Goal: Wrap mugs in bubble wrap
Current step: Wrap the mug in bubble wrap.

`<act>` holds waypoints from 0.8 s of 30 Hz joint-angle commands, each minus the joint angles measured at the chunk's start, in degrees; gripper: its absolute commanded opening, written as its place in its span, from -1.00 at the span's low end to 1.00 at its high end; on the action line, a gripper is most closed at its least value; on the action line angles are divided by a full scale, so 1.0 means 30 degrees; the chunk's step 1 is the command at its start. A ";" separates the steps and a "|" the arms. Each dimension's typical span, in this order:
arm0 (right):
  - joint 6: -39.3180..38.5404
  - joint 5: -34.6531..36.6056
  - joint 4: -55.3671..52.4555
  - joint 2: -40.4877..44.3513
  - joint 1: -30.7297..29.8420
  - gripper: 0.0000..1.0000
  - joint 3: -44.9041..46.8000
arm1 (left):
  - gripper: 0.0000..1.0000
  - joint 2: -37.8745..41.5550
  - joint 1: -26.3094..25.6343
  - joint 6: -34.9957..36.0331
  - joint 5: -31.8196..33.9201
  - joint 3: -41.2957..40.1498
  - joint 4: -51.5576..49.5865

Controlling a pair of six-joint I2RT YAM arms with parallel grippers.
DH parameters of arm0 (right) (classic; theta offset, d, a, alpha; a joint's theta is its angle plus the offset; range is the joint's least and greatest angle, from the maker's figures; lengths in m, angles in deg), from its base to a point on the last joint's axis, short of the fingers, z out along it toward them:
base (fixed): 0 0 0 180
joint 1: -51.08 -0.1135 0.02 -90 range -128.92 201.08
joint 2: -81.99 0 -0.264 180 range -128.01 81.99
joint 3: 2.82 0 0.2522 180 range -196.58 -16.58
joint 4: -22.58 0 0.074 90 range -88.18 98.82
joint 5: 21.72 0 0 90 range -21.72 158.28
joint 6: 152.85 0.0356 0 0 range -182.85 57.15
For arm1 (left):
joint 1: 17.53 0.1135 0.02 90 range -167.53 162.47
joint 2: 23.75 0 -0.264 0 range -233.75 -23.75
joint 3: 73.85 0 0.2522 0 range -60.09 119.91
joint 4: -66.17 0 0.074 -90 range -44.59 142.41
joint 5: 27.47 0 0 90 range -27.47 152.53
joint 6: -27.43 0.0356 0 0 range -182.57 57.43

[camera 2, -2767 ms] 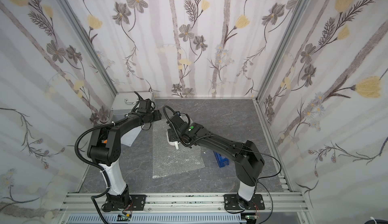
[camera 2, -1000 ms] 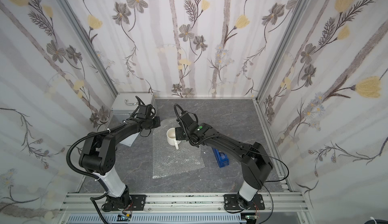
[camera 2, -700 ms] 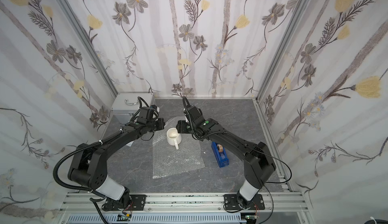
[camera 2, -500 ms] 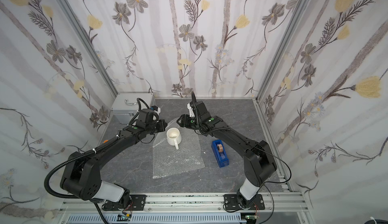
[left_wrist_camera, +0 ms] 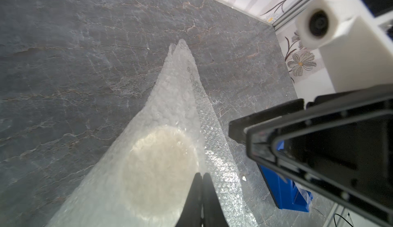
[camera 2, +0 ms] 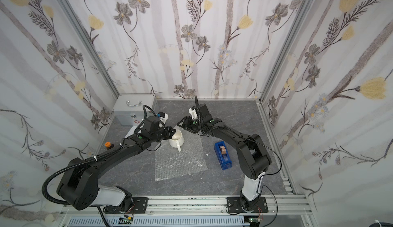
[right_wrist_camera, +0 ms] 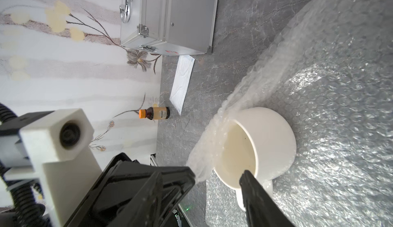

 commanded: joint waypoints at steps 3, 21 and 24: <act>0.1238 -0.1188 0.2114 -0.0618 0.0016 0.07 0.0332 | -1.00 -0.0181 -0.0673 -0.0762 0.0060 -0.0260 0.2116; 0.0999 -0.1191 0.2397 -0.1572 0.0001 -1.00 0.1056 | -0.78 -0.0419 -0.1277 -0.1000 0.0887 -0.0742 0.2727; 0.0542 -0.0841 0.1985 -0.1544 0.0001 -1.00 0.1045 | -0.27 0.0130 -0.1257 -0.1089 0.1292 -0.0773 0.2146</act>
